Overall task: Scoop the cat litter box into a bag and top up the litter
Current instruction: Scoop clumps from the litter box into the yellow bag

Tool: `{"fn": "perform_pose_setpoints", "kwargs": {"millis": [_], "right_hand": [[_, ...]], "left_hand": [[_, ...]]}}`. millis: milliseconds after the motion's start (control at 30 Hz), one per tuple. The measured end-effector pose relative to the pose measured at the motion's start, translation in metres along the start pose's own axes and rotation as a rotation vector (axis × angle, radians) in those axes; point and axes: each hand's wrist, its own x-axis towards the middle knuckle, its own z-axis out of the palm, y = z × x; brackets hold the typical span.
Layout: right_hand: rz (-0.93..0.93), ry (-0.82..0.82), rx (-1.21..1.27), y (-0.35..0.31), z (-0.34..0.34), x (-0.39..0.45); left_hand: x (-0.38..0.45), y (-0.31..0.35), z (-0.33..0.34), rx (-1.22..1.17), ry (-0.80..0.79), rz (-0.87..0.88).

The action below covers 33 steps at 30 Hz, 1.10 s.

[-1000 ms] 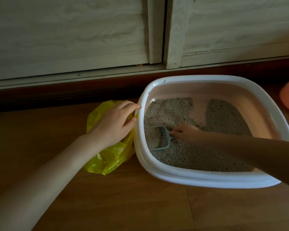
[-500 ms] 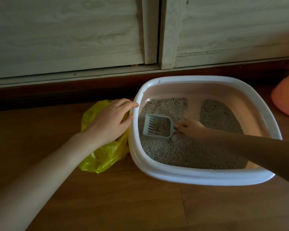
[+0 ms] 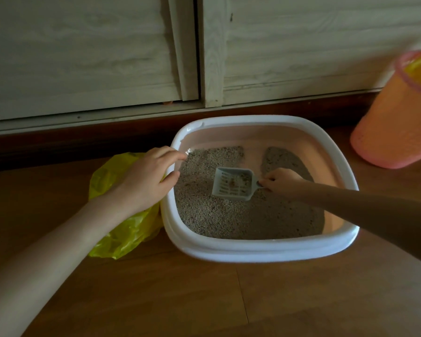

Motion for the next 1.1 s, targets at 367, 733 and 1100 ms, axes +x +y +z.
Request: {"fn": "perform_pose_setpoints", "kwargs": {"millis": [367,733,1100], "right_hand": [[-0.007,0.062,0.025,-0.016,-0.01,-0.006],[-0.313,0.131,-0.02,-0.124,-0.037,-0.019],[-0.509,0.145,-0.572,-0.215,0.018,-0.016]], "left_hand": [[-0.005,-0.002,-0.01,-0.005,-0.003,-0.025],[-0.027,-0.041,-0.059,0.049,0.11,-0.197],[-0.053,-0.07,-0.072,0.051,0.126,-0.259]]}}
